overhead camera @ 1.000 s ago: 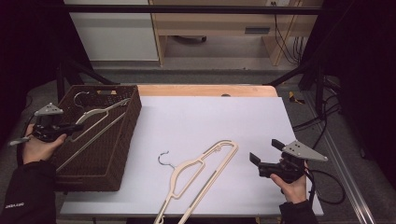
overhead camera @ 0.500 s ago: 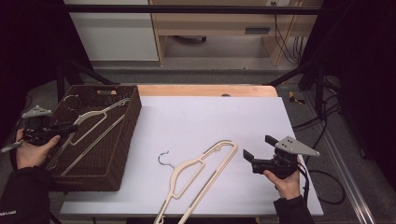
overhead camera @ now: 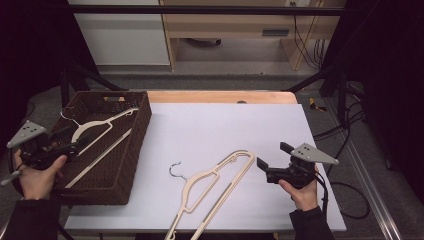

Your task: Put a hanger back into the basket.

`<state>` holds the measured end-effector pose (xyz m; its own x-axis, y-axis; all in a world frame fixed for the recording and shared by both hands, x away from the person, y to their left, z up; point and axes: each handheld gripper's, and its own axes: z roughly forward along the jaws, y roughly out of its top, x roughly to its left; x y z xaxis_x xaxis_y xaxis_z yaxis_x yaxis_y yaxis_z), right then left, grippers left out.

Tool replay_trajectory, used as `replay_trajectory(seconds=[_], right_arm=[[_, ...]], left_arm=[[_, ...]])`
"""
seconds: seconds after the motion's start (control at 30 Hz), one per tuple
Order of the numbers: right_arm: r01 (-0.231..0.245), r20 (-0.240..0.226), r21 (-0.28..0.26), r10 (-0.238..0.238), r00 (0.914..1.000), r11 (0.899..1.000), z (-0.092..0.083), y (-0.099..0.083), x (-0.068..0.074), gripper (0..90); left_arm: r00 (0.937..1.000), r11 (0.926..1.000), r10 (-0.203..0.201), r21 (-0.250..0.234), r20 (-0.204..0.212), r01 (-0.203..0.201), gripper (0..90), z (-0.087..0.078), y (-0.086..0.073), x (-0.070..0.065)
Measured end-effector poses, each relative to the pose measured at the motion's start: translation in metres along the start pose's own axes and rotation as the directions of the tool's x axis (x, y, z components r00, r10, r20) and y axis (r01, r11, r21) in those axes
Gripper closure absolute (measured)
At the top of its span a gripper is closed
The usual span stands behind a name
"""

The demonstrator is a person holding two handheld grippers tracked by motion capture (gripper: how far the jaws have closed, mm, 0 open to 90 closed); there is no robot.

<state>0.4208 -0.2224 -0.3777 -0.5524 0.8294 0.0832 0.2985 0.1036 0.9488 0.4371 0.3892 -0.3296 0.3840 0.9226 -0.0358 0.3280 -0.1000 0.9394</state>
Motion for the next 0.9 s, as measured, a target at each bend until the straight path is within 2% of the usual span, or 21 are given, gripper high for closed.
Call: replay_trajectory(seconds=[0.07,0.27,0.37,0.47,0.53,0.57,0.6,0.67,0.77,0.9], right_arm=[[-0.001,-0.004,0.001,0.001,1.0000,1.000,-0.001,0.001,0.001,4.3],[-0.004,-0.002,-0.002,0.004,1.0000,1.000,0.001,0.004,0.003,4.8],[0.000,-0.007,0.004,0.000,1.0000,1.000,0.003,0.005,0.006,4.8],[0.003,-0.017,0.011,-0.003,0.9998,1.000,0.009,0.007,0.012,5.2],[0.002,-0.025,0.017,-0.001,0.9997,1.000,0.012,0.007,0.015,5.3],[0.005,-0.030,0.019,-0.005,0.9995,1.000,0.014,0.007,0.016,5.2],[0.001,-0.029,0.023,0.000,0.9996,1.000,0.015,0.007,0.017,5.3],[0.000,-0.033,0.028,0.000,0.9995,1.000,0.017,0.006,0.018,5.3],[0.013,-0.039,0.042,-0.012,0.9992,0.999,0.023,0.005,0.021,5.4],[0.019,-0.058,0.056,-0.016,0.9982,0.998,0.031,0.005,0.027,5.7]], left_arm=[[0.9995,0.9996,0.002,-0.030,0.032,-0.001,16.9,-0.002,-0.001,-0.015],[0.9931,0.9978,0.026,-0.063,0.114,-0.019,10.0,-0.001,-0.011,-0.063],[0.9861,0.9977,0.050,-0.054,0.158,-0.042,9.3,0.001,-0.017,-0.084],[0.9805,0.9971,0.064,-0.053,0.186,-0.055,9.0,0.004,-0.022,-0.102],[0.9746,0.9969,0.071,-0.049,0.212,-0.062,8.7,0.006,-0.026,-0.112],[0.9691,0.9970,0.069,-0.049,0.237,-0.059,8.7,0.007,-0.031,-0.122],[0.9691,0.9970,0.069,-0.049,0.237,-0.059,8.7,0.007,-0.031,-0.122],[0.9645,0.9952,0.095,-0.046,0.246,-0.087,8.7,0.010,-0.037,-0.131],[0.9537,0.9943,0.106,-0.025,0.281,-0.104,8.8,0.016,-0.045,-0.141],[0.9434,0.9931,0.109,0.008,0.313,-0.117,8.8,0.021,-0.056,-0.151]])
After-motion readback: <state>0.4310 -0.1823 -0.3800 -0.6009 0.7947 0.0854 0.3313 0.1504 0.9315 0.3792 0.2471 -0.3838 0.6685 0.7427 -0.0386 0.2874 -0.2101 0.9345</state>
